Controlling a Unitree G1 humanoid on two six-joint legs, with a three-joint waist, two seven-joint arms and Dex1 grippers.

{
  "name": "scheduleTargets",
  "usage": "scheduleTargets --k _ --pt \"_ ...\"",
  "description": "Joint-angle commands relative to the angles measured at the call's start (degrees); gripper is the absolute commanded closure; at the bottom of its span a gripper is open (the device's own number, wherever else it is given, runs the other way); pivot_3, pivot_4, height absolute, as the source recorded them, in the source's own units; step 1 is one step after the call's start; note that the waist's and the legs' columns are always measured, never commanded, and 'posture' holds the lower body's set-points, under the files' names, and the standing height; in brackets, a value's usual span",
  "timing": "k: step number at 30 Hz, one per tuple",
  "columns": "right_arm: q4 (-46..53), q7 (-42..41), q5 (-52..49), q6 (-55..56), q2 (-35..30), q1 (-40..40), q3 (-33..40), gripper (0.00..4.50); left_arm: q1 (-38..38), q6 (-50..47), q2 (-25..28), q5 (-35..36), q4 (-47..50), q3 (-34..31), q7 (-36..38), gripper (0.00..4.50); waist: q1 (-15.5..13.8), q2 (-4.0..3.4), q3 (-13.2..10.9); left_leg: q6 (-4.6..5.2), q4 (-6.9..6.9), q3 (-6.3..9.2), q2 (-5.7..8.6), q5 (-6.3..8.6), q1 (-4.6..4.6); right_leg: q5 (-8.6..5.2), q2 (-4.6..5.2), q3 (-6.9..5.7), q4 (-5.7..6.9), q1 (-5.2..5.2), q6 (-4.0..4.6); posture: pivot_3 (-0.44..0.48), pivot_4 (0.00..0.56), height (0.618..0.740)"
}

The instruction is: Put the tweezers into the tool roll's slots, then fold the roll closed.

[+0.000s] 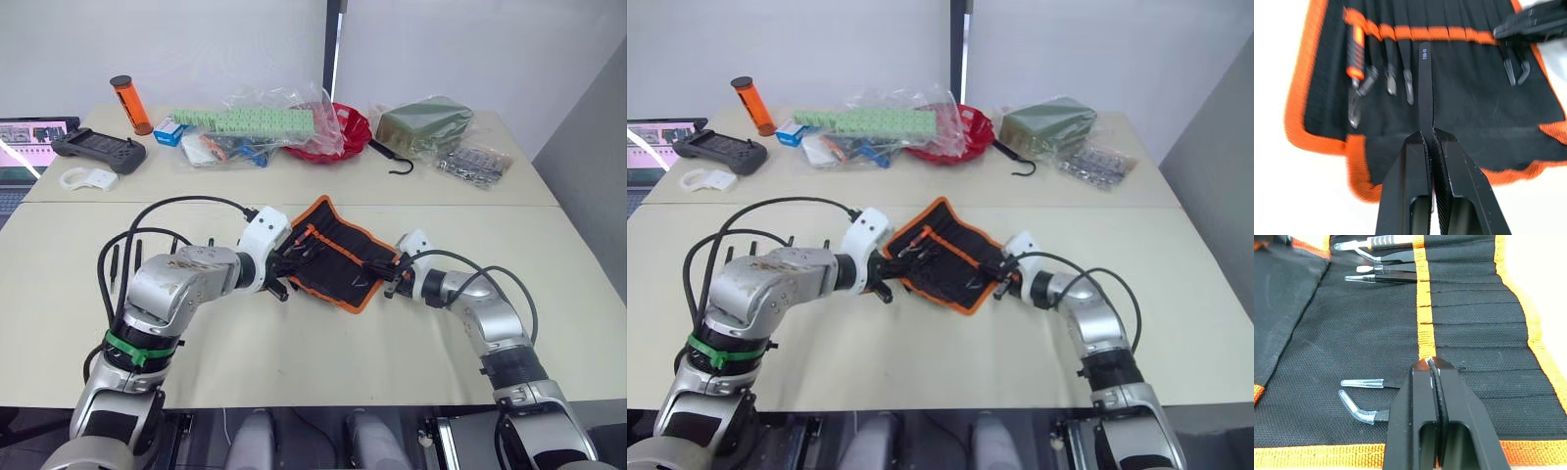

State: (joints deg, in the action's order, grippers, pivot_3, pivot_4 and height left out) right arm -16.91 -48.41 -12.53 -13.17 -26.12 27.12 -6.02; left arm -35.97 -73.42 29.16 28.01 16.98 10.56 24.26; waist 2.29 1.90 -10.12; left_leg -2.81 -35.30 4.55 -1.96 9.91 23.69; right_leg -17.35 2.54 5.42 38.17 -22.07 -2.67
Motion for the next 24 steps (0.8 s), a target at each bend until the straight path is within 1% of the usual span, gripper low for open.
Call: scheduleTargets --k 1,7,15,21,24 --pt "-2.4 0.5 1.7 -0.6 -0.3 -0.7 0.0 4.48 -1.1 -0.1 -0.7 -1.5 0.0 0.6 -0.9 4.5 0.0 0.0 0.0 0.0 0.0 0.0 0.0 0.0 -0.01 0.0 0.0 0.0 0.0 0.0 0.0 0.0 0.15 0.74" --pt "-2.7 0.5 1.7 -0.3 -0.3 -0.7 -0.1 4.48 -2.6 -0.1 -2.6 -2.9 -2.6 0.9 -1.7 4.5 -0.1 0.0 0.0 -0.01 -0.01 0.0 0.01 -0.01 -0.03 0.01 0.0 0.01 0.0 0.03 -0.01 0.0 0.15 0.74" --pt "-3.3 0.8 1.7 0.6 0.0 -1.4 -0.1 4.48 -4.7 1.3 -6.8 -5.9 -6.5 1.6 -3.6 4.5 -0.1 0.01 0.0 -0.02 -0.02 0.0 0.02 -0.01 -0.1 0.02 0.0 0.01 0.0 0.1 -0.03 0.0 0.15 0.74" --pt "-3.7 0.9 1.8 1.1 0.0 -1.8 0.0 4.48 -4.8 3.8 -9.4 -8.3 -8.9 2.3 -4.4 4.5 -0.2 0.01 0.0 -0.02 -0.02 0.0 0.03 -0.01 -0.41 0.01 0.01 0.01 -0.09 0.47 -0.05 0.0 0.15 0.74" --pt "-3.6 0.9 1.8 1.1 -0.1 -1.9 0.0 4.48 -4.6 6.6 -10.3 -9.9 -10.9 3.5 -4.2 4.5 -0.3 0.01 0.0 -0.02 -0.02 0.02 0.04 0.0 -0.57 0.0 0.02 -0.01 -0.16 0.69 -0.07 0.0 0.15 0.74"
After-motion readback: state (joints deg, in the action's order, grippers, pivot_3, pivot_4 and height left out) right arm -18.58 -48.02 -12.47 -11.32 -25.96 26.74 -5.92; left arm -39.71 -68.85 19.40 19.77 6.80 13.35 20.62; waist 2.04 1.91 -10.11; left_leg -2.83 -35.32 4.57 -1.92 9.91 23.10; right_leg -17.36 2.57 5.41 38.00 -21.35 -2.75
